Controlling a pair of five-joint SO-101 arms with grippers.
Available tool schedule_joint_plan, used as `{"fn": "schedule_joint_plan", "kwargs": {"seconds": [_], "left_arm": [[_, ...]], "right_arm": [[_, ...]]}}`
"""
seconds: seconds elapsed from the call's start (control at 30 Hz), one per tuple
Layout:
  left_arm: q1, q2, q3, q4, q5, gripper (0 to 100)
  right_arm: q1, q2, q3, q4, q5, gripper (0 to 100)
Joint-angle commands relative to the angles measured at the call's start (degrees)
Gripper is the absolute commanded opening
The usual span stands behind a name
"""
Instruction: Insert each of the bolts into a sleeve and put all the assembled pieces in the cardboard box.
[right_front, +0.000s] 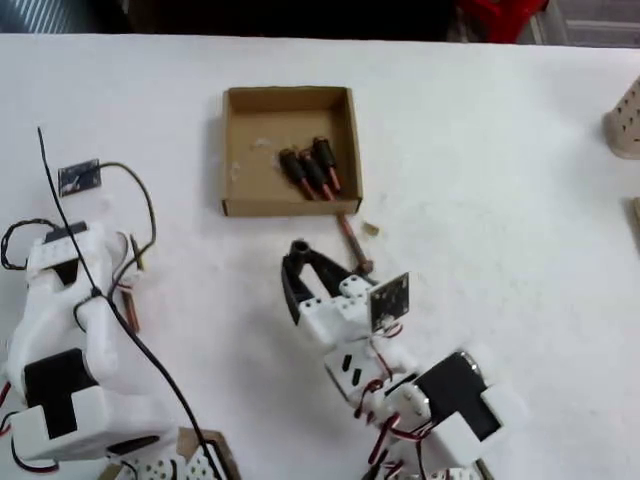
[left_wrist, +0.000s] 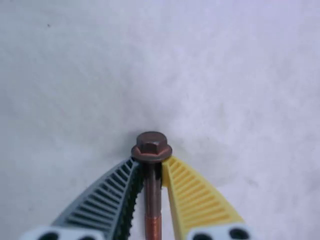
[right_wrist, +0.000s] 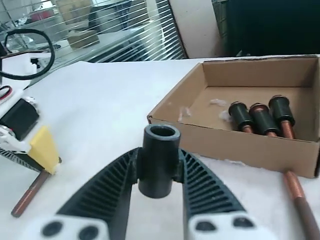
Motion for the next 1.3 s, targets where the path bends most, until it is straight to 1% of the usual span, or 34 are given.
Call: {"fn": "schedule_joint_plan", "kwargs": {"seconds": [0.0, 0.17, 0.3, 0.47, 0.57, 0.73, 1.13, 1.27], "left_arm": [[0.2, -2.9, 0.1, -2.2, -0.7, 2], [0.2, -2.9, 0.1, -2.2, -0.7, 2], [0.2, -2.9, 0.1, -2.2, -0.7, 2], [0.2, -2.9, 0.1, -2.2, -0.7, 2], [0.2, -2.9, 0.1, -2.2, -0.7, 2], [0.2, -2.9, 0.1, -2.2, -0.7, 2], [2.9, -3.3, 0.2, -2.4, -0.8, 2], [5.2, -3.3, 0.2, -6.9, -0.8, 2]], "right_arm": [[-2.3, -0.7, 0.4, -1.6, -0.1, 1.5], [-3.9, -0.3, -0.2, -3.5, 8.7, 1.5], [-4.1, -0.3, -0.6, -3.2, 9.5, 1.5], [-3.9, -0.2, -0.6, -3.1, 16.8, 1.5], [-3.8, -0.2, -0.5, -3.0, 18.4, 1.5], [-4.0, -0.2, -0.9, 2.7, 25.0, 1.6], [-3.8, -0.2, -1.6, 3.4, 25.6, 1.7], [-3.8, -0.2, -1.6, 3.4, 25.6, 1.7]]}}
